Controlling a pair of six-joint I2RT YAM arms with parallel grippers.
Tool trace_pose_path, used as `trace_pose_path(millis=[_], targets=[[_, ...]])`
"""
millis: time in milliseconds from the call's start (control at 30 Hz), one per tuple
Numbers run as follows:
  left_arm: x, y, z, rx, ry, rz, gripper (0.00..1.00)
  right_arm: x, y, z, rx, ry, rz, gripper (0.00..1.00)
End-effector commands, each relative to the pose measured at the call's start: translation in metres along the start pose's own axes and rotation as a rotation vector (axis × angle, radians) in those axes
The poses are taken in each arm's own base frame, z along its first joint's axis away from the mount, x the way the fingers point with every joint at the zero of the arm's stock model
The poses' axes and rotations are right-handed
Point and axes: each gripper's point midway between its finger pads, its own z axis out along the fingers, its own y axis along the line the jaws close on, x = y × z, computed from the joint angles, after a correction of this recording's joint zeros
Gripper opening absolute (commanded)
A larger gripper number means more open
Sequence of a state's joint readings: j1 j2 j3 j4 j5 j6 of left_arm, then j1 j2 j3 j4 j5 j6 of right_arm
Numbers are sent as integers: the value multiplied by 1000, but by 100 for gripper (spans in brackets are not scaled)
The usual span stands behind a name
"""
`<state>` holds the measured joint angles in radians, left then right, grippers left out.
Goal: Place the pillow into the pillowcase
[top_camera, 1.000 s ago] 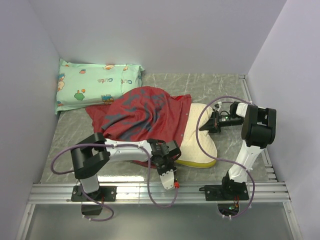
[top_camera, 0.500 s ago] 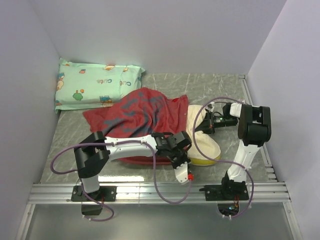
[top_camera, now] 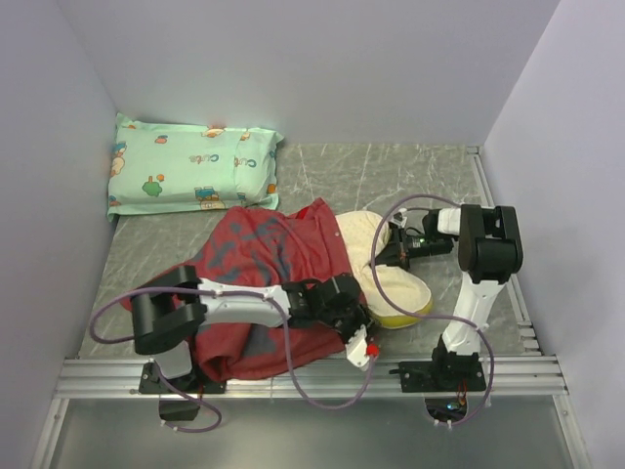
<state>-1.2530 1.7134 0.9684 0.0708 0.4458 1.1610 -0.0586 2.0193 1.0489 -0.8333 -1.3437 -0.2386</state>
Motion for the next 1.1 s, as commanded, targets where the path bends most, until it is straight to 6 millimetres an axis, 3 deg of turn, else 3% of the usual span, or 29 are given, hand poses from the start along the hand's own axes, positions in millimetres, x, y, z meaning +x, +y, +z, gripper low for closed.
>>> trace_pose_path(millis=[0, 33, 67, 133, 167, 233, 267, 333, 367, 400, 433, 467, 500, 533, 567, 667, 733, 800, 833, 867, 933, 967, 1000, 1067], targets=[[-56, 107, -73, -299, -71, -171, 53, 29, 8, 3, -8, 118, 74, 17], [-66, 105, -86, -259, -102, -323, 67, 29, 10, -1, -25, 115, 0, 25], [-80, 106, -120, -164, -143, -434, 73, 25, 19, -10, -45, 99, 22, 41], [-79, 113, -156, -124, -177, -611, 88, 18, 20, -19, -50, 68, -17, 50], [-52, 120, -182, -157, -165, -802, 88, 15, 23, -24, -47, 52, -33, 59], [-32, 121, -210, -151, -168, -1010, 91, 7, 19, -32, -6, 27, -34, 68], [11, 124, -227, -212, -122, -1111, 91, 4, 21, -35, 30, 11, -59, 69], [58, 124, -245, -281, -48, -1216, 93, -15, -6, -40, 218, -45, -51, 75], [106, 119, -256, -323, 8, -1311, 93, -26, -1, -48, 296, -101, -122, 78], [123, 120, -268, -335, 31, -1359, 97, -46, -4, -53, 370, -168, -167, 81], [170, 103, -270, -321, 102, -1421, 99, -55, -1, -56, 454, -187, -225, 86], [188, 94, -275, -308, 150, -1452, 99, -72, 13, -60, 478, -209, -288, 87], [203, 102, -284, -328, 165, -1448, 99, -74, 20, -58, 488, -197, -292, 87], [213, 84, -285, -267, 211, -1485, 99, -80, 26, -56, 494, -192, -299, 87], [244, 75, -286, -262, 265, -1521, 99, -91, 33, -51, 499, -179, -320, 87], [273, 69, -275, -241, 291, -1515, 99, -93, 27, -34, 501, -123, -292, 86], [278, 78, -266, -267, 256, -1534, 97, -87, 24, -20, 478, -89, -271, 82], [278, 82, -241, -238, 220, -1537, 88, -77, 17, -7, 446, -42, -238, 78], [276, 80, -229, -220, 216, -1558, 84, -75, 13, -4, 442, -33, -228, 69], [272, 77, -205, -179, 208, -1558, 78, -70, 4, 0, 436, -21, -199, 63], [256, 77, -173, -107, 173, -1557, 57, -67, -1, 6, 417, -2, -185, 50], [251, 86, -165, -105, 144, -1531, 49, -63, -4, 8, 414, 9, -177, 45], [242, 97, -156, -100, 95, -1504, 32, -62, -4, 8, 407, 14, -180, 41], [221, 122, -143, -118, 21, -1490, 10, -59, -4, 9, 398, 18, -176, 28]])
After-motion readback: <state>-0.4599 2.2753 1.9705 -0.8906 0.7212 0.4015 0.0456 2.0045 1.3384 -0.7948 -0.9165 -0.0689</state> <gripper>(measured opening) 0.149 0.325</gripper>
